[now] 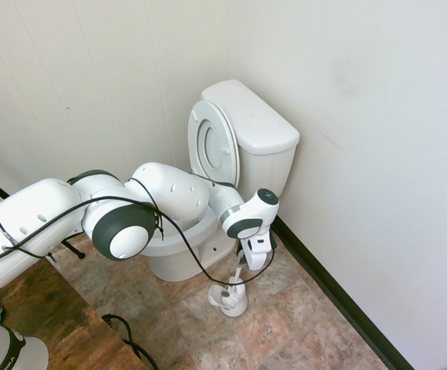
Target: Clean the toilet
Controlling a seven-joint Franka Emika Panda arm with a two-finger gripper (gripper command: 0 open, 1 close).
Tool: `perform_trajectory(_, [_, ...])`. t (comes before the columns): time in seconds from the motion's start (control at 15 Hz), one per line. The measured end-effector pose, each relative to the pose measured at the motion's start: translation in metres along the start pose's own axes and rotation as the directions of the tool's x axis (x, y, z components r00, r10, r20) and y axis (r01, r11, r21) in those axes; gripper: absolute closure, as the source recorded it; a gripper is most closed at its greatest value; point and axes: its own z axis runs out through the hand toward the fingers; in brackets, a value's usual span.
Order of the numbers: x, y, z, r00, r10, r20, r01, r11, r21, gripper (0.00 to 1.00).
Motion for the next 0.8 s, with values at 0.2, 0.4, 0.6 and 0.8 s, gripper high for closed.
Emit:
perform_trajectory(0.2, [0.002,0.0,-0.003,1.0,-0.005,-0.006,0.005,1.0,-0.001,1.0])
perform_trajectory(0.4, [-0.001,0.006,-0.007,0.999,-0.033,-0.024,0.033,0.999,0.001,1.0])
perform_trajectory(0.6, [-0.008,0.021,-0.014,0.997,-0.062,-0.045,0.063,0.998,0.01,1.0])
perform_trajectory(0.8, [-0.025,0.038,-0.019,0.993,-0.099,-0.059,0.099,0.995,0.013,1.0])
